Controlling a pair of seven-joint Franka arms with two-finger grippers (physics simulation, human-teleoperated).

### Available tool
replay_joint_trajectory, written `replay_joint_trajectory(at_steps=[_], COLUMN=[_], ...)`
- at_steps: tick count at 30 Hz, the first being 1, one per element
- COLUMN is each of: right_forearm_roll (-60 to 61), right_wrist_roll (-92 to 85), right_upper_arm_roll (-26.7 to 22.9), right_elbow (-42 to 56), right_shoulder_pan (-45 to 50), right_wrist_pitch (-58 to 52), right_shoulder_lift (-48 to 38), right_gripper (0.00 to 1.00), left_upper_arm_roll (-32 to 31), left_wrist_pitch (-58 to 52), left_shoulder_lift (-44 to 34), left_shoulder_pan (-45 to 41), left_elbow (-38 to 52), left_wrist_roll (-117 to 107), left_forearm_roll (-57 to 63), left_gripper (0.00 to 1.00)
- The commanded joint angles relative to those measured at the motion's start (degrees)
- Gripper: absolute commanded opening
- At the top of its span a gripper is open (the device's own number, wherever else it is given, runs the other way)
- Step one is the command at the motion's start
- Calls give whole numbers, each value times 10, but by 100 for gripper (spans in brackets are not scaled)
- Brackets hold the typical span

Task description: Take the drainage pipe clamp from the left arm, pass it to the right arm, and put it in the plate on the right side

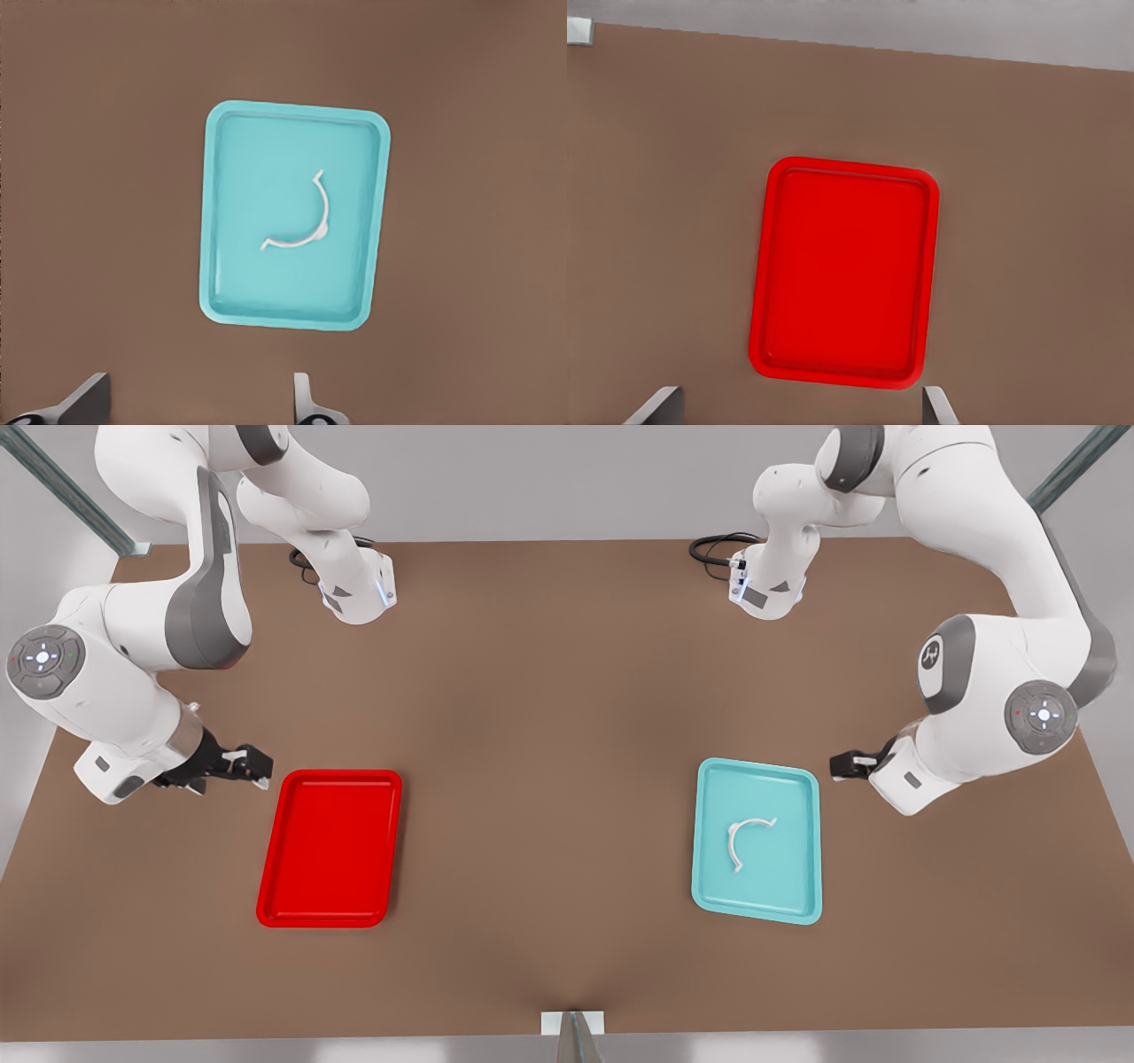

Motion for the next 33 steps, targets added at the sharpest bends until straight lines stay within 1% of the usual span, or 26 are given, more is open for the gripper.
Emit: replay_joint_trajectory(at_steps=[1, 3, 5, 6, 7, 8, 10, 12, 20, 26, 28, 29, 31, 32, 33], right_forearm_roll=[0, 0, 0, 0, 0, 0, 0, 0, -1, 0, 0, 0, 0, 0, 0], right_wrist_roll=[3, 3, 3, 3, 3, 3, 3, 2, 4, 7, 8, 7, 6, 4, 4], right_upper_arm_roll=[0, 0, 0, 0, 0, 0, 0, 0, 0, 1, 1, 1, 1, 1, 1], right_elbow=[0, 0, 0, 0, 0, 0, 0, 0, 1, 1, 1, 1, 0, 0, 0], right_shoulder_pan=[0, 0, -1, 0, -1, -1, -1, -1, -1, 0, 1, 1, 1, 1, 1], right_wrist_pitch=[17, 17, 17, 17, 17, 17, 17, 17, 17, 17, 17, 17, 17, 17, 17], right_shoulder_lift=[-1, -1, -1, -1, -1, -1, -1, -1, -1, -1, -1, -1, -1, -1, -1], right_gripper=[100, 100, 100, 100, 100, 100, 100, 100, 100, 100, 100, 100, 100, 100, 100], left_upper_arm_roll=[-1, -1, -2, -2, -2, -2, -2, -2, -2, -2, -2, -2, -2, -1, -1], left_wrist_pitch=[26, 58, 154, 199, 291, 344, 376, 457, 462, 462, 462, 461, 460, 460, 460], left_shoulder_lift=[4, 26, 79, 90, 105, 118, 142, 145, 187, 198, 207, 210, 211, 211, 211], left_shoulder_pan=[-1, -9, -25, -28, -43, -60, -62, -63, -69, -70, -71, -71, -71, -71, -74], left_elbow=[0, 0, -6, -26, -64, -87, -88, -146, -180, -188, -188, -188, -197, -197, -197], left_wrist_roll=[18, -29, -255, -287, -362, -406, -461, -473, -470, -471, -467, -467, -466, -468, -468], left_forearm_roll=[13, 7, 0, -1, -10, -9, -10, -11, -7, -7, -7, -7, -6, -6, -6], left_gripper=[100, 100, 100, 100, 100, 100, 100, 100, 100, 100, 96, 96, 90, 74, 64])
